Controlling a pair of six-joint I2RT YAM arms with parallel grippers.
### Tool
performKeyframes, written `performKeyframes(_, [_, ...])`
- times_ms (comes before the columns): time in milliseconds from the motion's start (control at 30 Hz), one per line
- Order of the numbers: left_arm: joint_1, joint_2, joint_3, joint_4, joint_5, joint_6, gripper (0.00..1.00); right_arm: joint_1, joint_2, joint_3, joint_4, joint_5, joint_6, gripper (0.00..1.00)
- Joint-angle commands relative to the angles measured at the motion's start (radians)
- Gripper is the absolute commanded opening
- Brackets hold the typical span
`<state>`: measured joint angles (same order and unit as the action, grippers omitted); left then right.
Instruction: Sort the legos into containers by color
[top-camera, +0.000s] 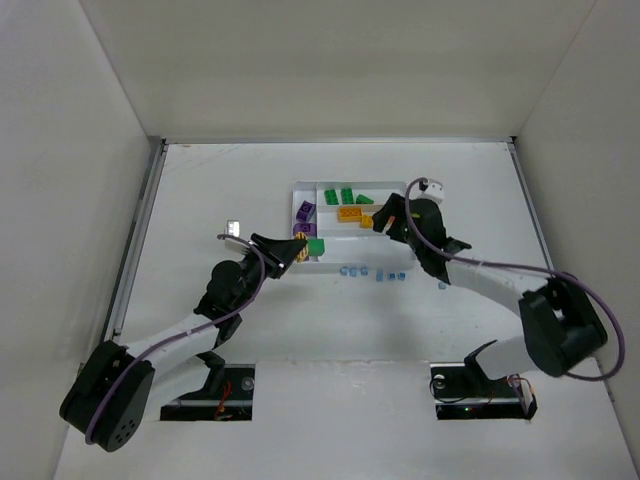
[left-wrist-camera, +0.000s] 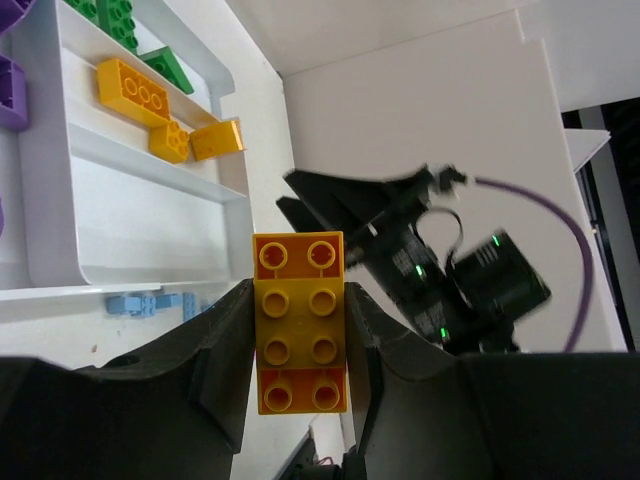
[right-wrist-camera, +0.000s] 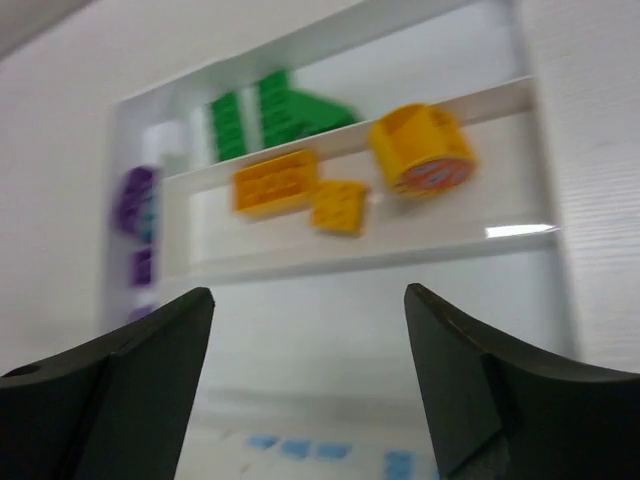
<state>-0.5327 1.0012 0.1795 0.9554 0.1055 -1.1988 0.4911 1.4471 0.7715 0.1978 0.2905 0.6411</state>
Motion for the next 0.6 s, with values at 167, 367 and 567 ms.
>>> performKeyframes(167, [0.010, -0.003, 0.101, 0.114, 0.014, -0.073, 0.14, 0.128, -0.294, -0.201, 0.463, -0.361, 0.280, 0.99])
performKeyframes(367, [0.001, -0.026, 0.121, 0.115, 0.011, -0.119, 0.14, 0.140, -0.206, -0.202, 0.704, -0.546, 0.402, 1.00])
performKeyframes(567, [-0.016, -0.044, 0.120, 0.120, -0.004, -0.137, 0.14, 0.155, -0.134, -0.175, 0.796, -0.642, 0.457, 1.00])
